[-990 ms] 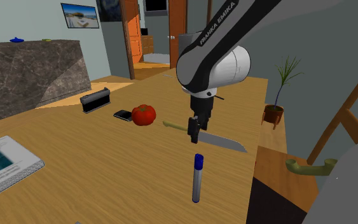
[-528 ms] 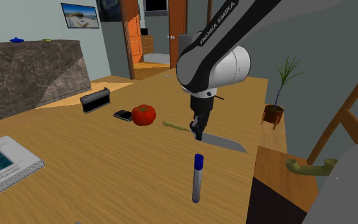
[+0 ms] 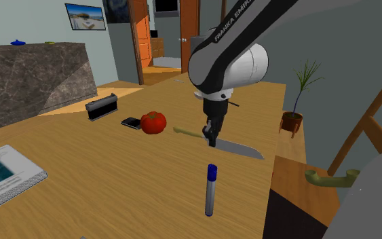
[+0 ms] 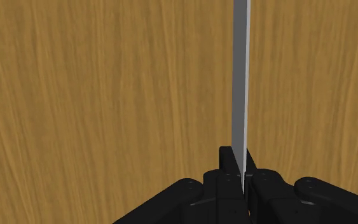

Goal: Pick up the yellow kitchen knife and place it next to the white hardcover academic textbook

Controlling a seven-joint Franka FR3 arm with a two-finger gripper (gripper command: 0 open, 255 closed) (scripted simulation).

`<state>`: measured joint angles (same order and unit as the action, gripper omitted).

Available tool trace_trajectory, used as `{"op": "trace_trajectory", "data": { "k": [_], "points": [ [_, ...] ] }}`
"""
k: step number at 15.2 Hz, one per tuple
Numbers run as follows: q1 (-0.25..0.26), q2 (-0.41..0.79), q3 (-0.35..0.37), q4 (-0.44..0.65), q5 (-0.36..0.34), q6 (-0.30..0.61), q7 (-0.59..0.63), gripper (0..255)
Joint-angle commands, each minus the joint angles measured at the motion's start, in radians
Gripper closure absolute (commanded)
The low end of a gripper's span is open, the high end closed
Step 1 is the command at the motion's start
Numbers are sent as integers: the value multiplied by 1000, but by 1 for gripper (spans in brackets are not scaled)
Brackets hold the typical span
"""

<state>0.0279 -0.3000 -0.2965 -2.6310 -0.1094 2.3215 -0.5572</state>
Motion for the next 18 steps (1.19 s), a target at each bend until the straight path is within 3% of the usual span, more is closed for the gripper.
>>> {"op": "trace_trajectory", "data": {
  "k": [1, 18],
  "points": [
    [-2, -21, 4, 9, -3, -30, 3, 255],
    [-6, -147, 34, 147, -8, -294, 18, 255]
  ]
}}
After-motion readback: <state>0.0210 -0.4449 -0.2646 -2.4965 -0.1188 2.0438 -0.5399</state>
